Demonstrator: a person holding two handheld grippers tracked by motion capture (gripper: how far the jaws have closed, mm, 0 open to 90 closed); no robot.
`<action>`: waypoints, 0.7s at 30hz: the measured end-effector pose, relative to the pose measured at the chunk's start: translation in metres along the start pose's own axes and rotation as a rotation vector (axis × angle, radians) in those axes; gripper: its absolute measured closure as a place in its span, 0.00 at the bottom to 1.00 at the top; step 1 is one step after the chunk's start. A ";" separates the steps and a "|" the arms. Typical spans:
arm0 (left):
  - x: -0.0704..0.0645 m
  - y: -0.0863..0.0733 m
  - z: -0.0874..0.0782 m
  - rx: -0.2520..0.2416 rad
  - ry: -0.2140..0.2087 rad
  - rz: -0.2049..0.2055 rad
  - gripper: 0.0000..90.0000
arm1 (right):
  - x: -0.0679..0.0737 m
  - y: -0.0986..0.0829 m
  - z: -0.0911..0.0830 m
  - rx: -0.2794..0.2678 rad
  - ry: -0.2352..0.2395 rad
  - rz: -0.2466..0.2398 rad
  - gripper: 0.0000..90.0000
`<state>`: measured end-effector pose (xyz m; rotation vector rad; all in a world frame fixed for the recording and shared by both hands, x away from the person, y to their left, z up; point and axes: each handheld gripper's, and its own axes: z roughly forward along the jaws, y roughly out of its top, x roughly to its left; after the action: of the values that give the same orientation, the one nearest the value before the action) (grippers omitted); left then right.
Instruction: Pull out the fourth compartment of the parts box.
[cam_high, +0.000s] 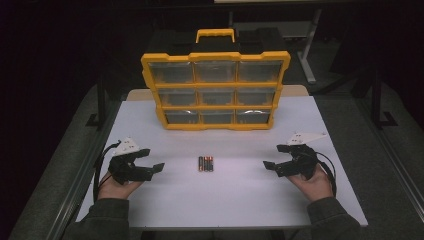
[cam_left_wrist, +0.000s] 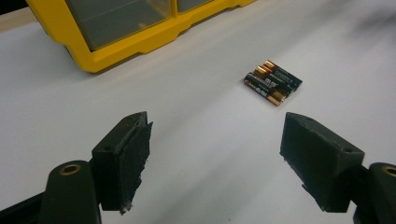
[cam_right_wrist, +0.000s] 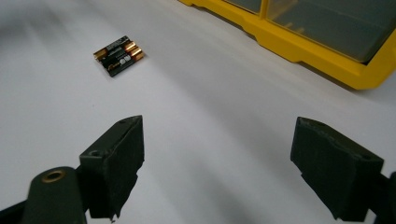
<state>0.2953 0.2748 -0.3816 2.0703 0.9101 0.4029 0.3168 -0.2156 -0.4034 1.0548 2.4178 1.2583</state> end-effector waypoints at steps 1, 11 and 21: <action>0.000 0.000 0.000 0.000 0.001 0.003 0.26 | -0.001 0.000 0.000 0.004 0.000 0.000 0.18; 0.001 0.000 0.001 0.002 -0.007 0.004 0.26 | -0.001 0.000 0.002 0.004 0.009 0.003 0.18; 0.002 0.000 0.000 0.002 -0.010 0.001 0.27 | 0.000 0.000 0.005 0.007 0.015 0.003 0.18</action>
<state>0.2965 0.2760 -0.3821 2.0727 0.9041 0.3922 0.3193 -0.2121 -0.4060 1.0545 2.4346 1.2638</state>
